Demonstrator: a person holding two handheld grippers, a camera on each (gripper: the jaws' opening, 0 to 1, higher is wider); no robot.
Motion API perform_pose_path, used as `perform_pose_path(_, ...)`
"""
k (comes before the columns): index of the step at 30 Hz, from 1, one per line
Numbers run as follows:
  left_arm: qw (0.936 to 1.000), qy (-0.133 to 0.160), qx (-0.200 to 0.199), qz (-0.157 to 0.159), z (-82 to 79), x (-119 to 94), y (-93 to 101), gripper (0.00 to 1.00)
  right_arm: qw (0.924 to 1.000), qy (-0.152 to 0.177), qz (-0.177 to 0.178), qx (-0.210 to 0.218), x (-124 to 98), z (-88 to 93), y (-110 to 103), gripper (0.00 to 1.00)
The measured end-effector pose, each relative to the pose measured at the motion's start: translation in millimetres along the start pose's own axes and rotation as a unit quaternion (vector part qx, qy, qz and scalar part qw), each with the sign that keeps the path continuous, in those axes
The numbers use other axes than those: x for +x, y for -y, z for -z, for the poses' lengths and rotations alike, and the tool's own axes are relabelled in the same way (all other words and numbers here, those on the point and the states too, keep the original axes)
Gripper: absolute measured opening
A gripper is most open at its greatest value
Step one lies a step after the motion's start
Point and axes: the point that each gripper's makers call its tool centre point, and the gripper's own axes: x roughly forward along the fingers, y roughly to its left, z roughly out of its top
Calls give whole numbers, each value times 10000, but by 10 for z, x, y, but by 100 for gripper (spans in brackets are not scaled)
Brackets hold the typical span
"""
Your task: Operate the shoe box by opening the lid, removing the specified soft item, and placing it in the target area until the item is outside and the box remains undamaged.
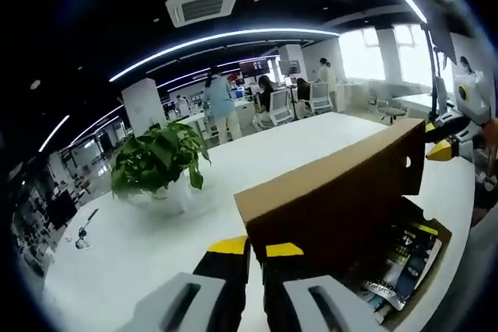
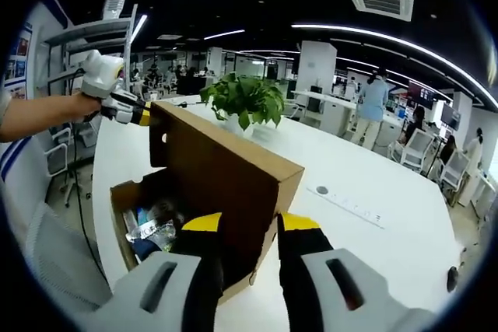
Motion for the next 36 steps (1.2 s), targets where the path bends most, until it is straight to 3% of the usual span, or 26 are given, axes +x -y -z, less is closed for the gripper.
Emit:
perform_pose_path(15,9995,-49,-295,-34,-19,96,-61,2,9998,-63,172,39,98,67,94,22)
perform_pose_path(36,9995,-128,-290,51,-51,266,-104,2,9962,-544,437,529,197,766,97,13)
